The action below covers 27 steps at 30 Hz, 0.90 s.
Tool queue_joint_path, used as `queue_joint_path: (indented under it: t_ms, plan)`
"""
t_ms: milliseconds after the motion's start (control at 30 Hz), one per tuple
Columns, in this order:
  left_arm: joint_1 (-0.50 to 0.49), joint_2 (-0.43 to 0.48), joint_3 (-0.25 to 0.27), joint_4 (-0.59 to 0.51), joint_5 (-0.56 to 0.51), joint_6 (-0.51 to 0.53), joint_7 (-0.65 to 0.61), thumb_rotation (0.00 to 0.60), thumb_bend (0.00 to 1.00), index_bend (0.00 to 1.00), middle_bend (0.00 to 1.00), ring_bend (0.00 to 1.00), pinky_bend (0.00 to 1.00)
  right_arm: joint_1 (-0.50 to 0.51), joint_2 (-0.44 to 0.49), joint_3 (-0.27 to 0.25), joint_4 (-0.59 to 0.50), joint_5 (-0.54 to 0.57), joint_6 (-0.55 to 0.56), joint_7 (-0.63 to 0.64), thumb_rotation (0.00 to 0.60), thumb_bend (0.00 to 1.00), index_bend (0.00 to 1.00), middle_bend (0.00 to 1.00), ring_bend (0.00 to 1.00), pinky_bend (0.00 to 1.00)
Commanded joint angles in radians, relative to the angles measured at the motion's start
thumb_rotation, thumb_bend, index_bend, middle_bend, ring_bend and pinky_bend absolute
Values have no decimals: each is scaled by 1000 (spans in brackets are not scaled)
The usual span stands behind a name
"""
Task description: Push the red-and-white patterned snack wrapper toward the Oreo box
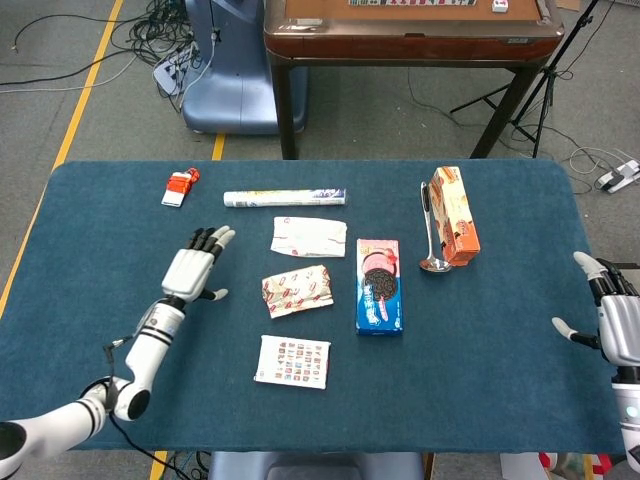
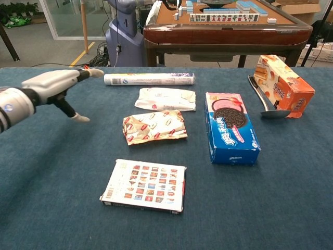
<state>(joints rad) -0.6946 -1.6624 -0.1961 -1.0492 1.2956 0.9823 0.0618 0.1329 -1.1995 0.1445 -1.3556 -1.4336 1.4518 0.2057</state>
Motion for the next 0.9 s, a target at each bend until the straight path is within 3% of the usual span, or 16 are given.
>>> queue_joint_path:
  t_ms: [33,133,233,433,633,900]
  plan:
    - [102,138,67,-136,-26,48,93,600,0,0,0,0,0,1,-2,0,0,1,0,-8,600,54,118,180,114,316]
    - [164,227,117,-253,-34,90,185,600,0,0,0,0,0,2,-12,4,3,10,0,-32,600,56,118,189,120,357]
    - [226,296,163,-349,-16,166,255,600,0,0,0,0,0,3,-21,4,5,16,3,-89,600,72,118,211,148,471]
    - [334,400,223,-489,17,305,338,600,0,0,0,0,0,7,-24,-3,-8,19,-11,-115,600,54,130,219,159,498]
    - [425,432,266,-516,48,400,332,600,0,0,0,0,0,7,-16,-7,-15,19,-19,-119,600,47,177,219,159,498]
    - [516,429,296,-452,85,474,288,600,0,1,0,0,0,6,-9,-6,-27,23,-16,-143,600,46,221,230,159,498]
